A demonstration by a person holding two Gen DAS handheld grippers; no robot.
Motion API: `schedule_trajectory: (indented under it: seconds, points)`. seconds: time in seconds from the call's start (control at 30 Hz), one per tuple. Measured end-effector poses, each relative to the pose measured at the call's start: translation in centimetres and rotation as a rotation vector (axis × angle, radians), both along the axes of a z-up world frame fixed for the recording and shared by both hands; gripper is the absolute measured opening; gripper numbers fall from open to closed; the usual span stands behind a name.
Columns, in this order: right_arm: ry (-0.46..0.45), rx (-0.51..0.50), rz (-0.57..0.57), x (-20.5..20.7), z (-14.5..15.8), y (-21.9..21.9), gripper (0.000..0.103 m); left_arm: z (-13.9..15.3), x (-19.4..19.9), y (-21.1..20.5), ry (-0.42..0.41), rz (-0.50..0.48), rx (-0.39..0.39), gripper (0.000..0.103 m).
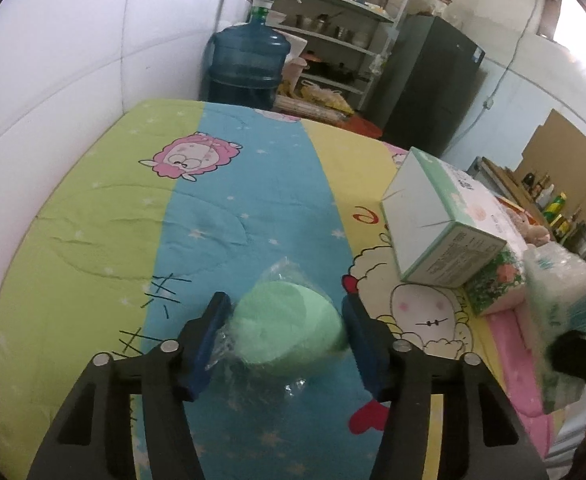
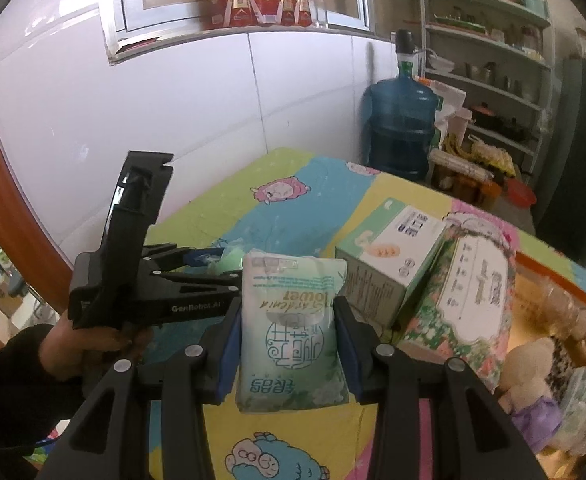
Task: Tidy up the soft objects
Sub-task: 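Carry the green ball and the wet-wipe packet over the box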
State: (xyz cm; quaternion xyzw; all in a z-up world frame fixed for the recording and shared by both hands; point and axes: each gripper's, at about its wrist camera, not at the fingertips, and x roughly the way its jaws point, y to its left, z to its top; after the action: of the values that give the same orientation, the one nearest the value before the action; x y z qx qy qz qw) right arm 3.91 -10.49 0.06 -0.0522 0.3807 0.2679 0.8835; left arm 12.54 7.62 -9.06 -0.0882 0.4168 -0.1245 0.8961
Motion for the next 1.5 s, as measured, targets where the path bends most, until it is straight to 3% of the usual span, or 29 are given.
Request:
schedule_trajectory:
  seconds: [0.3, 0.7, 1.5]
  points:
    - [0.016, 0.030, -0.020, 0.0, -0.6, -0.7, 0.043, 2.2, -2.7, -0.1, -0.089, 0.034, -0.019, 0.057]
    - [-0.005, 0.071, -0.018, -1.7, 0.3, -2.2, 0.043, 6.3, -6.7, -0.7, -0.186, 0.062, 0.016, 0.057]
    - [-0.033, 0.125, -0.118, -7.3, 1.0, -10.0, 0.043, 8.9, -12.5, -10.1, -0.251, -0.082, 0.043, 0.057]
